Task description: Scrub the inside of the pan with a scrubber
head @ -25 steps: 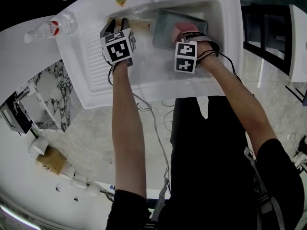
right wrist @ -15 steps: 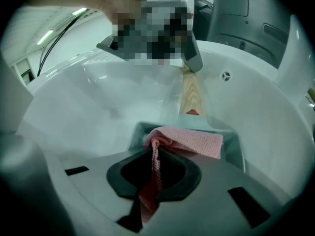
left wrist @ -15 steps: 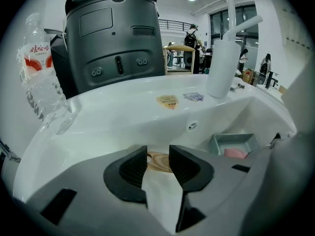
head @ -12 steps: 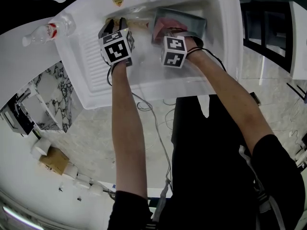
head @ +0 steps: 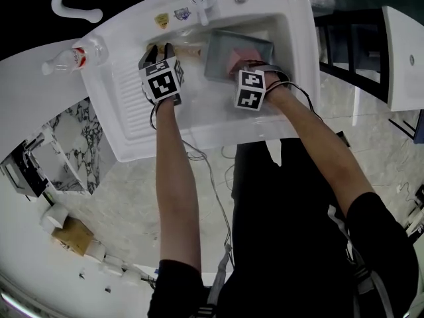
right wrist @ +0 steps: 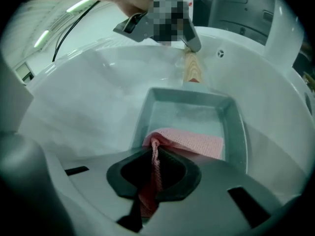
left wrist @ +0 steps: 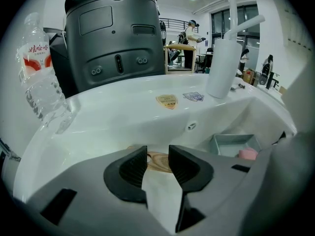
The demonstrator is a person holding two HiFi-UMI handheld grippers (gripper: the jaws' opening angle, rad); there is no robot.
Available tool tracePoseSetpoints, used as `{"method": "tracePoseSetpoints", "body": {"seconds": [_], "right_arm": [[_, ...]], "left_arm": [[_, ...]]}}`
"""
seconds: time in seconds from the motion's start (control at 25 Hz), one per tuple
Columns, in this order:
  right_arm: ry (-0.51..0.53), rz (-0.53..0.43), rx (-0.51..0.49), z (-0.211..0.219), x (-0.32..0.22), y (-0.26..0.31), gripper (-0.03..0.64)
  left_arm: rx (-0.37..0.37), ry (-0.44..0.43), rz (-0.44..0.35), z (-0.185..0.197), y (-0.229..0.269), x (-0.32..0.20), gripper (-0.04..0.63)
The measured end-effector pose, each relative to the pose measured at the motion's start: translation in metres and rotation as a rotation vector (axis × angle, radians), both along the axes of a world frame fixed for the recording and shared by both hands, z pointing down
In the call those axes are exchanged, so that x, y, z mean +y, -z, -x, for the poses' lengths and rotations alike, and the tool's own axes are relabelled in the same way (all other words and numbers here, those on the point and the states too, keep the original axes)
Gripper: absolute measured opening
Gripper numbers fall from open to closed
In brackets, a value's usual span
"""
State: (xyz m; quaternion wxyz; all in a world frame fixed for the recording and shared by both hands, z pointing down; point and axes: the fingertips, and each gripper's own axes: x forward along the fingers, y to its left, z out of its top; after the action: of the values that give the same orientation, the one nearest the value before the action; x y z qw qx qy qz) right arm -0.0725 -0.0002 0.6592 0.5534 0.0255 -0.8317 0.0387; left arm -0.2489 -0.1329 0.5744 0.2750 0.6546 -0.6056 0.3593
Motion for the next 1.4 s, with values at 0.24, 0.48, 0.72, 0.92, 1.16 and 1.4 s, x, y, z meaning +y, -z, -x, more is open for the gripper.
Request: {"method": "tracePoseSetpoints", "body": {"seconds": [0.24, 0.48, 0.72, 0.92, 1.16, 1.4], "right_arm": [[0.082, 0.034, 0.158, -0.028, 0.010, -0.006, 0.041], [0.154, 0.081, 0.349, -0.057, 0.018, -0.009, 0.041], [0.075, -0.054, 0.306, -0.062, 0.002, 0.025, 0.041], [-0.032, -0.148, 0.200, -0.058, -0.011, 0.081, 0.043], [-0.071, -0.218, 0.108, -0.057, -0.012, 0.134, 0.044], [-0.096, -0.276, 0.024, -0.058, -0.008, 0.171, 0.044]], "left_arm": [[0.004, -0.007, 0.001, -0.001, 0.000, 0.000, 0.150], [0.014, -0.013, 0.017, -0.003, 0.000, 0.001, 0.150], [0.025, -0.030, 0.000, -0.003, -0.004, 0.002, 0.150], [0.051, -0.009, -0.059, 0.000, -0.002, 0.006, 0.149], [0.078, -0.038, -0.078, -0.016, 0.016, 0.021, 0.139], [0.146, -0.056, -0.122, -0.061, 0.047, 0.069, 0.082]]}}
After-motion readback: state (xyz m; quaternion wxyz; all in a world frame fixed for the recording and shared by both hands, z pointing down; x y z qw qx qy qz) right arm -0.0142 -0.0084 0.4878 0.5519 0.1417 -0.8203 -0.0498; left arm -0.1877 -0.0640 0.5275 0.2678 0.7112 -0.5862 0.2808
